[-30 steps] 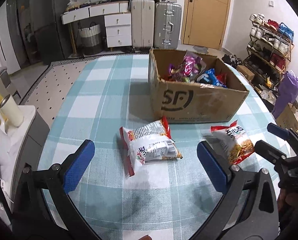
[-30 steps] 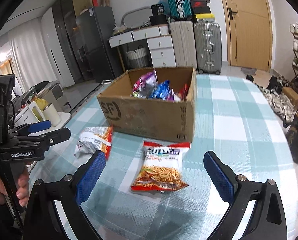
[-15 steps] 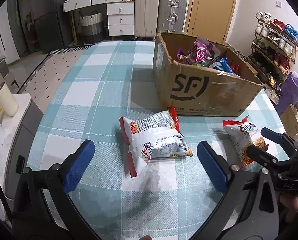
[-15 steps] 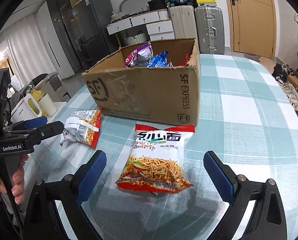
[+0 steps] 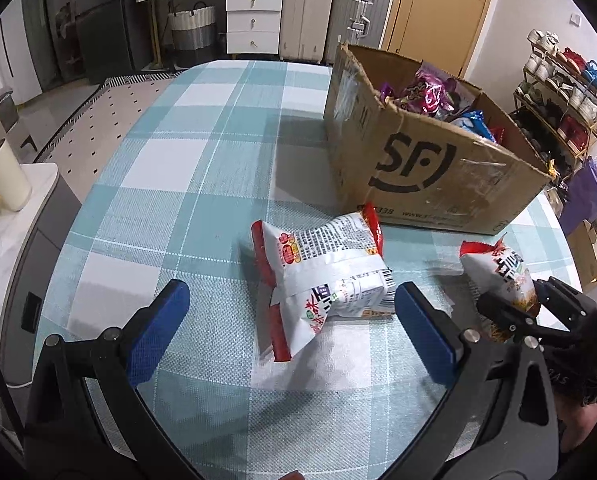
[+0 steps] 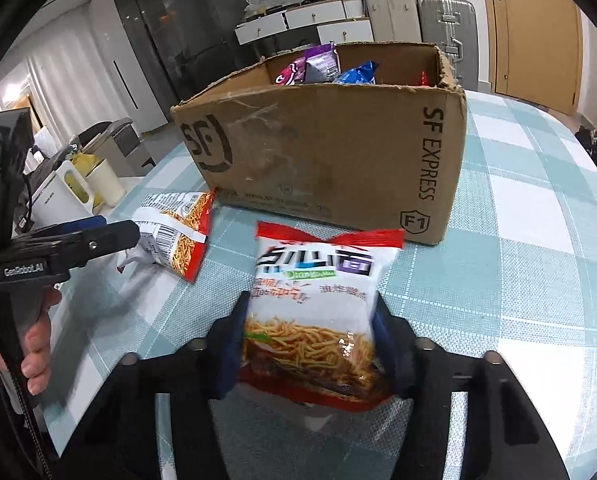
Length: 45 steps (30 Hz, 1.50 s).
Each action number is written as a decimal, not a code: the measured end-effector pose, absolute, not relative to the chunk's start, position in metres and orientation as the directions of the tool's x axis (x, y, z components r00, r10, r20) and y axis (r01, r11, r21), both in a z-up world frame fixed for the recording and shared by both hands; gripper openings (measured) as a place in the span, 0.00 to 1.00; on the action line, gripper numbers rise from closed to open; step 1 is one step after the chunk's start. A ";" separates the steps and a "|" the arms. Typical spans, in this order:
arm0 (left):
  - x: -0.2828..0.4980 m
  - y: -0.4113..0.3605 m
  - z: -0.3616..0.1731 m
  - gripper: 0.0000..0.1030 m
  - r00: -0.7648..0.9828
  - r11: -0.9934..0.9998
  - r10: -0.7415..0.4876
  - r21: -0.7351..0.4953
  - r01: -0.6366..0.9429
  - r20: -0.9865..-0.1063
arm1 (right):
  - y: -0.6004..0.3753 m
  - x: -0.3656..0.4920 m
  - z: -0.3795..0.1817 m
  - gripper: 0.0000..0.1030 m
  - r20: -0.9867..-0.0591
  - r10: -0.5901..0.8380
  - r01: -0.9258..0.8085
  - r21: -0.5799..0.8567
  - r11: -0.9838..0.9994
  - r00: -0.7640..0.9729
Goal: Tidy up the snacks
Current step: 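Lower the right gripper onto the red noodle snack bag and close it, then close the left gripper on the white chip bag while the right gripper holds the noodle bag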
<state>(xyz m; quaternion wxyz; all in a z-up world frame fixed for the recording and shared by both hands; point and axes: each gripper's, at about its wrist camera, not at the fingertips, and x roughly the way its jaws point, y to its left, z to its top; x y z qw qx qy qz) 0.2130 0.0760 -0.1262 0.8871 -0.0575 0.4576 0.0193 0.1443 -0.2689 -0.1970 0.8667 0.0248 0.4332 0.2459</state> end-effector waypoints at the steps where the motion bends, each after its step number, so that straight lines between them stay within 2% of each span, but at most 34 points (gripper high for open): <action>1: 0.214 0.076 -0.127 0.99 0.580 0.992 -0.021 -0.088 -0.088 -0.815 | -0.269 0.144 -0.197 0.51 -0.737 0.452 -0.406 0.261 0.876 0.502; 41: 0.245 0.068 -0.154 0.99 0.513 0.987 -0.037 -0.111 -0.113 -0.858 | -0.290 0.125 -0.175 0.51 -0.671 0.528 -0.403 0.352 0.845 0.520; 44: 0.245 0.069 -0.156 0.95 0.511 0.986 -0.049 -0.124 -0.113 -0.858 | -0.291 0.124 -0.174 0.51 -0.672 0.530 -0.403 0.354 0.844 0.518; 45: 0.245 0.069 -0.156 0.89 0.512 0.985 -0.061 -0.135 -0.107 -0.857 | -0.291 0.124 -0.174 0.51 -0.672 0.531 -0.404 0.355 0.843 0.517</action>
